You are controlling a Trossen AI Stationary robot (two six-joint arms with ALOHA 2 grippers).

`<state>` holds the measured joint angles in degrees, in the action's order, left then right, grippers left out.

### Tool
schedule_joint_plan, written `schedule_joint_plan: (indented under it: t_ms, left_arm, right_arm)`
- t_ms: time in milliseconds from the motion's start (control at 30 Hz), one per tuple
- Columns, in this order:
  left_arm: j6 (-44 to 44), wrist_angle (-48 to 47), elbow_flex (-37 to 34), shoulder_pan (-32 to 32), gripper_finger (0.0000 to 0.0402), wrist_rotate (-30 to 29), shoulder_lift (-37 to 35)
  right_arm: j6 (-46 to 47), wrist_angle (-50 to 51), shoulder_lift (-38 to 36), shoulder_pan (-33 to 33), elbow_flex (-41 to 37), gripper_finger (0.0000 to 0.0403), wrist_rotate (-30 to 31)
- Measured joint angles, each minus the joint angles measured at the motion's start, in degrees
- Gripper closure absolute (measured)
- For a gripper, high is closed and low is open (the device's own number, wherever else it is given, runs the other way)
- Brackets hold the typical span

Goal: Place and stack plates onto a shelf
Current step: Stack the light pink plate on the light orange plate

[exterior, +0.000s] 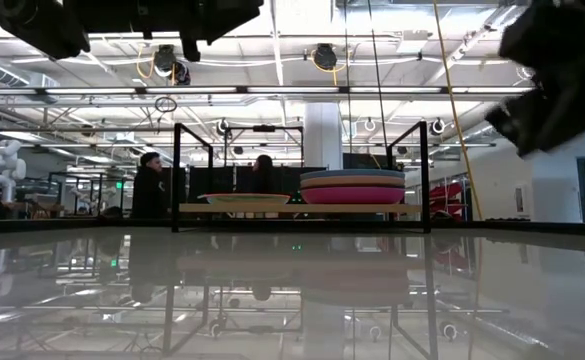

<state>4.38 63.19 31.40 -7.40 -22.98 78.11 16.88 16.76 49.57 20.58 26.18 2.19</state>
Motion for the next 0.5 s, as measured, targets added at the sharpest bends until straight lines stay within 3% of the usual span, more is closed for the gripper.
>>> schedule_joint_plan:
  t_ms: [233,500]
  left_arm:
    - [-0.18,-0.53,0.0,-0.02,0.0303,0.0,0.0]
    - [-0.46,-0.11,0.0,0.21,0.0303,0.0,0.0]
  right_arm:
    - [8.23,-6.69,0.19,0.59,-6.04,0.0283,-10.71]
    - [10.9,-8.02,0.19,1.63,-6.96,0.0246,-14.49]
